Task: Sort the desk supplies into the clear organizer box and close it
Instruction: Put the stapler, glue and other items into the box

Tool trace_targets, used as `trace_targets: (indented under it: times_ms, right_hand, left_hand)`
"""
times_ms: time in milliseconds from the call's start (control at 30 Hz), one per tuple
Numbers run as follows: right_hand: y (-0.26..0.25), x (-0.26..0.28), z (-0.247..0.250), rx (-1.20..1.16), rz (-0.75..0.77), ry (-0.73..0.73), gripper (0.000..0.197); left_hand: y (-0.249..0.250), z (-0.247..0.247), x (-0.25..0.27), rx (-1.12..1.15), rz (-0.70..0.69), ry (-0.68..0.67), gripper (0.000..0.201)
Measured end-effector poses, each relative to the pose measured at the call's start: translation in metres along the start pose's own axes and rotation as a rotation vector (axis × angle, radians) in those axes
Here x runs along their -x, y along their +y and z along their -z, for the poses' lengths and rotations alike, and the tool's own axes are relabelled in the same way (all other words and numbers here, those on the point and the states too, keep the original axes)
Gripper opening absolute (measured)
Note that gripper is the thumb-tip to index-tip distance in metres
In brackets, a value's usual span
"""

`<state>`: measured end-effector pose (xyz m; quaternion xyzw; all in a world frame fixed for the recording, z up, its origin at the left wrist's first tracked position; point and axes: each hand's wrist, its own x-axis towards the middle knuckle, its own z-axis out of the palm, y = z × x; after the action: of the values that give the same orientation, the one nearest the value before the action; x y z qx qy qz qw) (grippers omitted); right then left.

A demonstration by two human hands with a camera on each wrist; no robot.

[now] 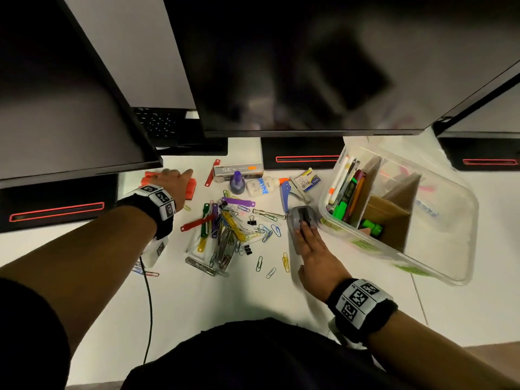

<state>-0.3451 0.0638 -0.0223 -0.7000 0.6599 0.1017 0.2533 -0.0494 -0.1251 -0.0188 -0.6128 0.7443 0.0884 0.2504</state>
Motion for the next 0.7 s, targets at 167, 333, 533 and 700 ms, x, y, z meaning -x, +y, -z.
trace_targets:
  times_ms: [167,333,533,700]
  right_hand:
    - [0.002,0.018,0.011,-0.050,0.004,0.085,0.070]
    - [-0.004,0.009,0.020,-0.123,-0.100,0.304,0.060]
    - [-0.019,-0.015,0.016,-0.223,-0.210,0.273,0.059]
    - [-0.012,-0.016,0.013,-0.238,-0.248,0.227,0.066]
  left_hand:
    - [0.009,0.000,0.019,0.079,-0.046,-0.005,0.036]
    - [0.023,0.009,0.044,0.066,-0.081,-0.009,0.041]
    - [0.059,0.053,0.079,0.318,-0.179,0.061,0.049]
    - [0.101,0.082,0.094,0.379,-0.375,0.128,0.051]
